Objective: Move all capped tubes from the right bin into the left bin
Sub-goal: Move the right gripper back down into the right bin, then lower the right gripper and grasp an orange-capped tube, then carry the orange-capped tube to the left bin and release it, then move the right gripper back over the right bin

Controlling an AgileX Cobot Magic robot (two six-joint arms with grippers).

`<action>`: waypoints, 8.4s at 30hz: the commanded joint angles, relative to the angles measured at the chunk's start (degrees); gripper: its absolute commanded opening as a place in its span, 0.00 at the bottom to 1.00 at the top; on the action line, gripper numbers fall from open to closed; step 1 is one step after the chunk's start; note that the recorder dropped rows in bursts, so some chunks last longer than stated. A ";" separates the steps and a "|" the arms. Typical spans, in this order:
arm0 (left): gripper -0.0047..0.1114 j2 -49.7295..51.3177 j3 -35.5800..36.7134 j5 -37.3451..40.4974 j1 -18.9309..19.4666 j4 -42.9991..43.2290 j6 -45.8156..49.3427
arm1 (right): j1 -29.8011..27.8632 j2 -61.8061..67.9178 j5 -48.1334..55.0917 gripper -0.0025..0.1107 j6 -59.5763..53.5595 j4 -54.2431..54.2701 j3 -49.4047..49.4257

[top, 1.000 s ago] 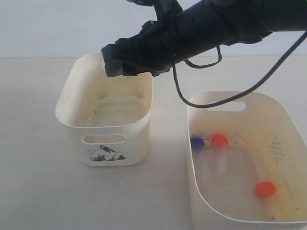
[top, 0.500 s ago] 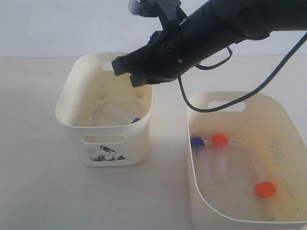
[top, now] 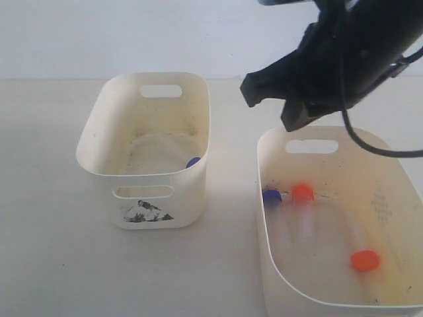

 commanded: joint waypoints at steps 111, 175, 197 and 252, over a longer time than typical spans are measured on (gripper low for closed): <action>0.08 0.03 -0.21 -0.18 -0.31 -0.16 -0.54 | -5.24 22.01 -6.06 0.03 12.11 0.24 13.56; 0.08 0.03 -0.21 -0.18 -0.31 -0.16 -0.54 | -5.24 25.76 -15.18 0.02 6.40 9.00 13.56; 0.08 0.03 -0.21 -0.18 -0.31 -0.16 -0.54 | -1.05 -3.08 -31.08 0.02 -28.47 33.76 13.56; 0.08 0.03 -0.21 -0.18 -0.31 -0.16 -0.54 | 4.55 -7.28 -15.60 0.03 27.34 -12.39 24.86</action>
